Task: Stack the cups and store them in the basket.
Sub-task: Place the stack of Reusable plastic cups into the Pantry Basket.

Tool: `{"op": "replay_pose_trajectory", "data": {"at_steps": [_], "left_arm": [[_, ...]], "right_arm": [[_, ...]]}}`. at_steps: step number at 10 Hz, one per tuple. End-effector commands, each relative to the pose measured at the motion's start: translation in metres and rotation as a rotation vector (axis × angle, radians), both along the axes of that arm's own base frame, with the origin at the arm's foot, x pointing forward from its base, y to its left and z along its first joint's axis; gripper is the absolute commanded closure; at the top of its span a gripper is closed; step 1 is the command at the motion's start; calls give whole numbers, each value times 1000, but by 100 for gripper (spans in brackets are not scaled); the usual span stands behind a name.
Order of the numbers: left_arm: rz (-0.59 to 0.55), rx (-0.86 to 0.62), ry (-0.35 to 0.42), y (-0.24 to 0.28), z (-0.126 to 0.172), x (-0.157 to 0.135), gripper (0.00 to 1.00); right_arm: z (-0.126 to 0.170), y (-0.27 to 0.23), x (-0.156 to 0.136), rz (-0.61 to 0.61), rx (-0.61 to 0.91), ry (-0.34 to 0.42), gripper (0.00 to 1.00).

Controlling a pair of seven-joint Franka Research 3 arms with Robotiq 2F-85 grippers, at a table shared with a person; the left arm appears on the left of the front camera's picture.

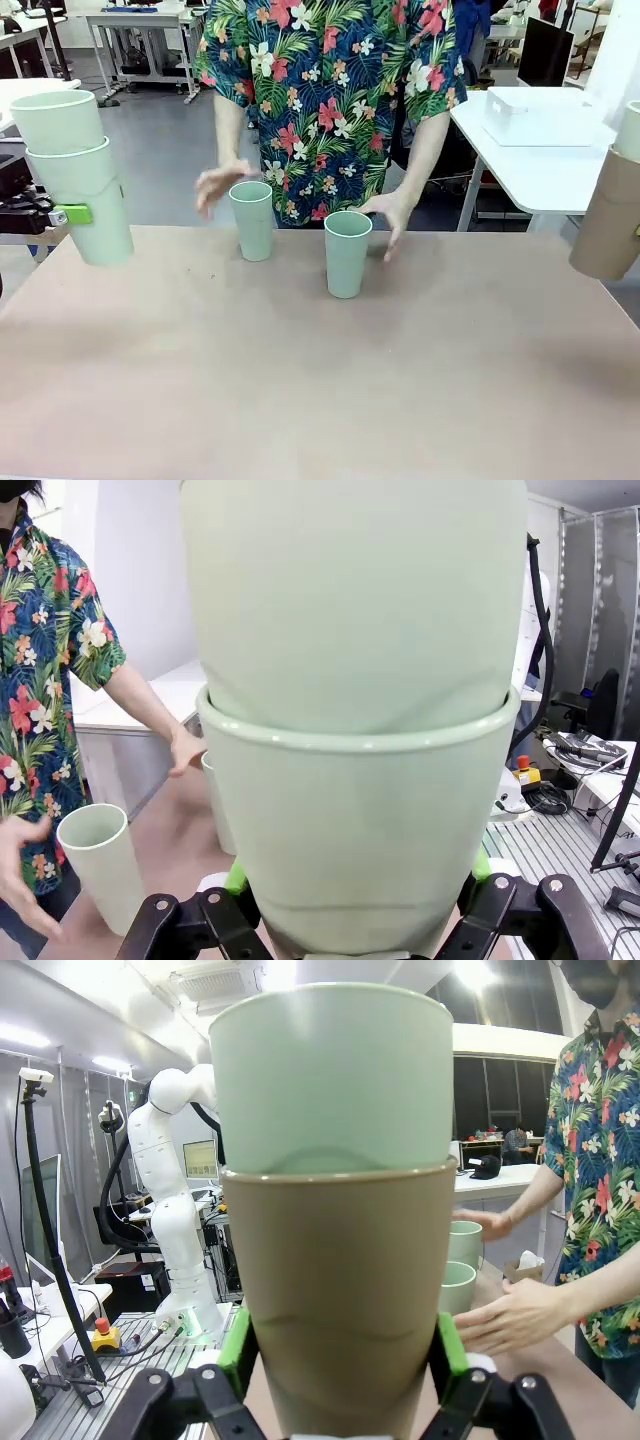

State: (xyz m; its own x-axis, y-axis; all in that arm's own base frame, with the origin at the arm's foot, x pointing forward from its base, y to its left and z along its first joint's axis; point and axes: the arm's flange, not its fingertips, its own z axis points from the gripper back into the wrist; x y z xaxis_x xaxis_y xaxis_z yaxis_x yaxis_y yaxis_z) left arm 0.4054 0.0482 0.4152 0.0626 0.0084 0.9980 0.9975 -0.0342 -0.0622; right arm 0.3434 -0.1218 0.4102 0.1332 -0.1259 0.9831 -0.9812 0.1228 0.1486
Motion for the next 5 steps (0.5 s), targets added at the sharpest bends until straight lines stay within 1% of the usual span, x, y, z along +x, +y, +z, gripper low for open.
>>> {"op": "replay_pose_trajectory", "data": {"at_steps": [1,5], "left_arm": [[0,-2,-2,0,3,0,13],[0,-2,-2,0,3,0,13]], "right_arm": [[1,0,0,-3,-7,-14,14],[1,0,0,-3,-7,-14,14]]}}
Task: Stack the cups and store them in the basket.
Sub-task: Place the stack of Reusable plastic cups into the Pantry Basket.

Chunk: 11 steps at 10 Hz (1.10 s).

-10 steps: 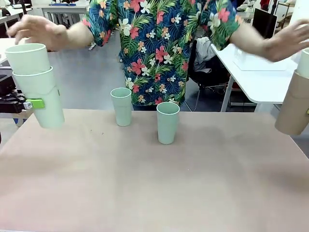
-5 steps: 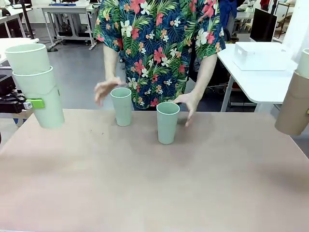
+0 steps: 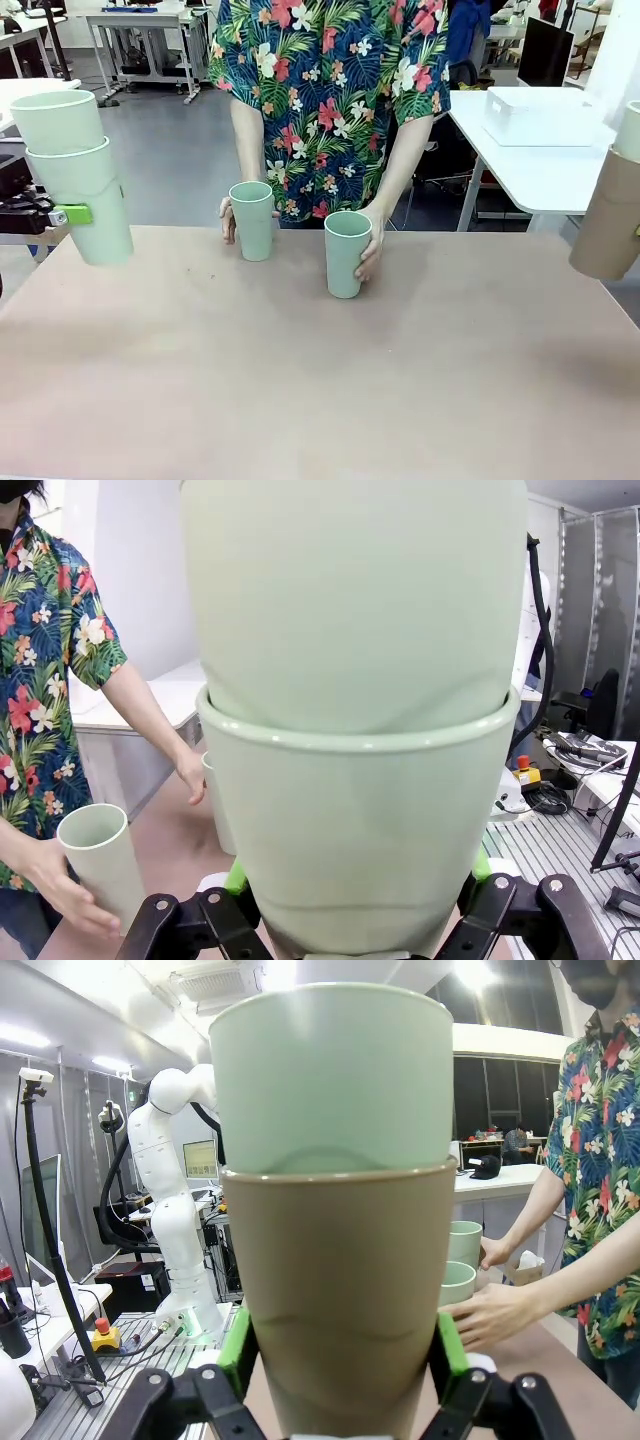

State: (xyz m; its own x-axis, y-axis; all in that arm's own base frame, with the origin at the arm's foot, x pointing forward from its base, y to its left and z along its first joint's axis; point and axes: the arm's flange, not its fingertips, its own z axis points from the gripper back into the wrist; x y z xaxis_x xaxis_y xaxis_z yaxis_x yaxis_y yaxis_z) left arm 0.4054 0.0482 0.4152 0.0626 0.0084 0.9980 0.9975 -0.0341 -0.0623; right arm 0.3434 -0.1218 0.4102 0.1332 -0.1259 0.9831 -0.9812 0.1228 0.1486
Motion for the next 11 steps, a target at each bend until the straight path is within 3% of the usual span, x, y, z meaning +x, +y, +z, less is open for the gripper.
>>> {"op": "replay_pose_trajectory", "data": {"at_steps": [1,11], "left_arm": [[0,-2,-2,0,3,0,13],[0,-2,-2,0,3,0,13]], "right_arm": [[1,0,0,-3,-7,-14,14],[1,0,0,-3,-7,-14,14]]}}
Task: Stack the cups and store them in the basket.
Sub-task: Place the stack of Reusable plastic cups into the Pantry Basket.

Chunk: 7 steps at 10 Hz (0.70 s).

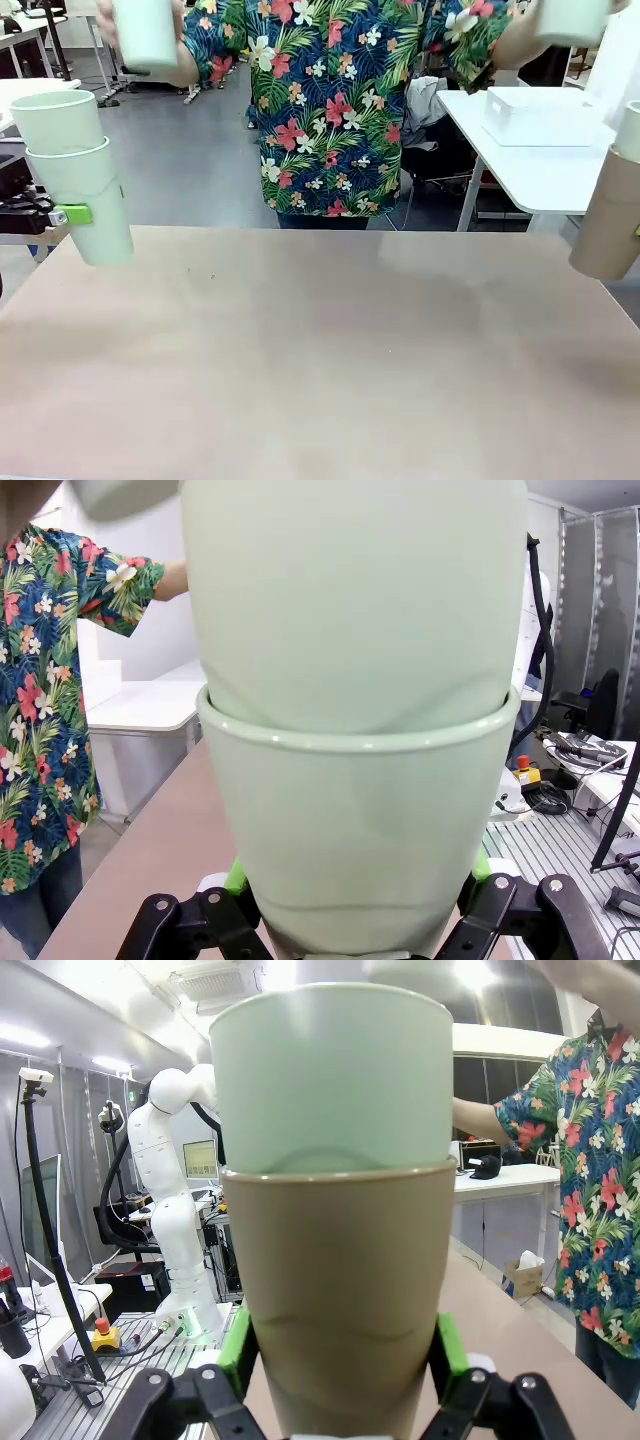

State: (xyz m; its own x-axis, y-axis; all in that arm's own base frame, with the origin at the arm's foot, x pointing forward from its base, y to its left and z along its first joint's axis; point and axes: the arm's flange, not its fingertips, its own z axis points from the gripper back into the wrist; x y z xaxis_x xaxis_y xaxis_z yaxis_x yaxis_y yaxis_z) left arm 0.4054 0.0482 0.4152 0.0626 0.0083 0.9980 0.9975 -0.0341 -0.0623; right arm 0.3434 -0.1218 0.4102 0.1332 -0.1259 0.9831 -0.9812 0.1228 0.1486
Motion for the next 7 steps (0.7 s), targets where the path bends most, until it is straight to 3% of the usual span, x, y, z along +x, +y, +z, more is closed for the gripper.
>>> {"op": "replay_pose_trajectory", "data": {"at_steps": [1,7], "left_arm": [[0,-2,-2,0,3,0,13],[0,-2,-2,0,3,0,13]], "right_arm": [[1,0,0,-3,-7,-14,14],[1,0,0,-3,-7,-14,14]]}}
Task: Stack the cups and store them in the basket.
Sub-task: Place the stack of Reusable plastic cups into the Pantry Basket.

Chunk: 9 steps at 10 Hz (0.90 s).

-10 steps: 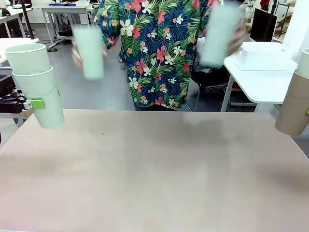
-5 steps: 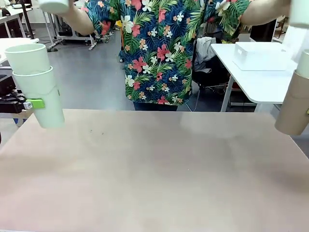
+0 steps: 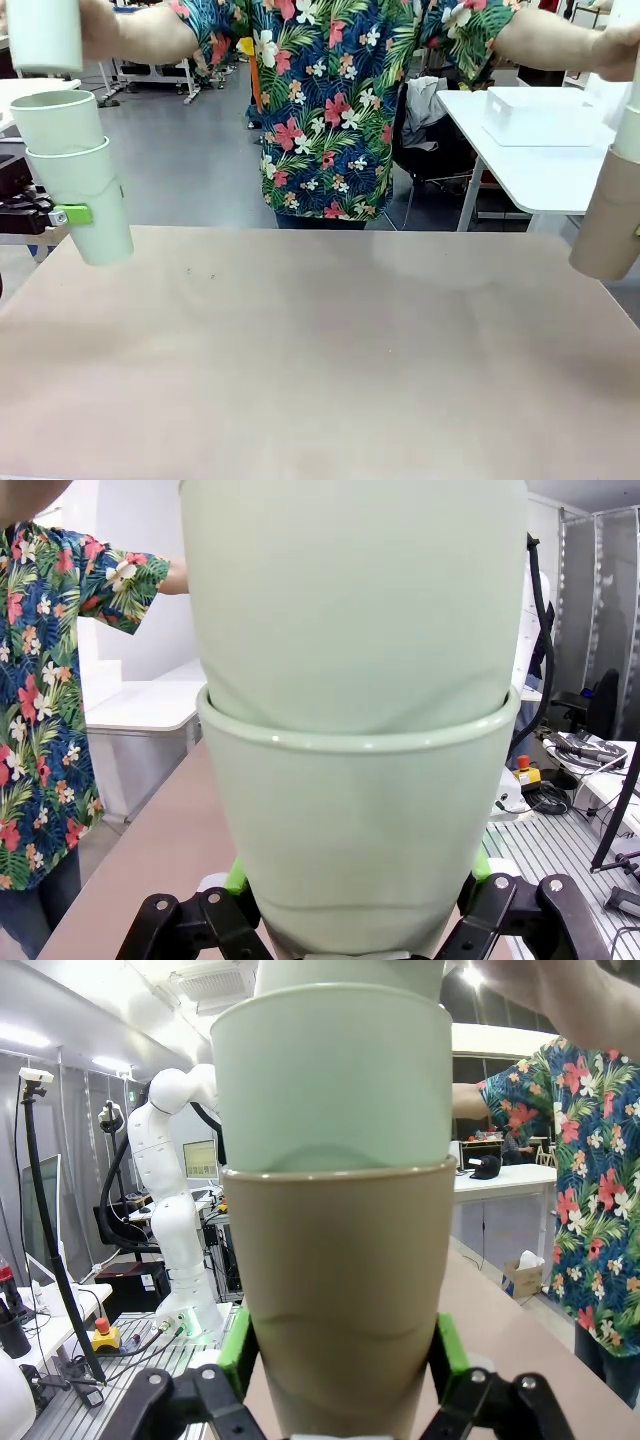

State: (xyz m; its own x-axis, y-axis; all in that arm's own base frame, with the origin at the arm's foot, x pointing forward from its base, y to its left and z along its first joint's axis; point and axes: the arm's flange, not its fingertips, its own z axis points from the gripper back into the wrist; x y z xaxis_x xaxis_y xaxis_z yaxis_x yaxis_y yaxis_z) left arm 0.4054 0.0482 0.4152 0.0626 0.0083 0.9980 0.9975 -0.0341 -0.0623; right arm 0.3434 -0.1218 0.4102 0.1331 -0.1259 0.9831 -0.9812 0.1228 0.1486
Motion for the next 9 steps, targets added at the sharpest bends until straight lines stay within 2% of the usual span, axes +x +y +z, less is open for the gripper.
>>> {"op": "replay_pose_trajectory", "data": {"at_steps": [1,9], "left_arm": [[0,-2,-2,0,3,0,13],[0,-2,-2,0,3,0,13]], "right_arm": [[1,0,0,-3,-7,-14,14],[1,0,0,-3,-7,-14,14]]}}
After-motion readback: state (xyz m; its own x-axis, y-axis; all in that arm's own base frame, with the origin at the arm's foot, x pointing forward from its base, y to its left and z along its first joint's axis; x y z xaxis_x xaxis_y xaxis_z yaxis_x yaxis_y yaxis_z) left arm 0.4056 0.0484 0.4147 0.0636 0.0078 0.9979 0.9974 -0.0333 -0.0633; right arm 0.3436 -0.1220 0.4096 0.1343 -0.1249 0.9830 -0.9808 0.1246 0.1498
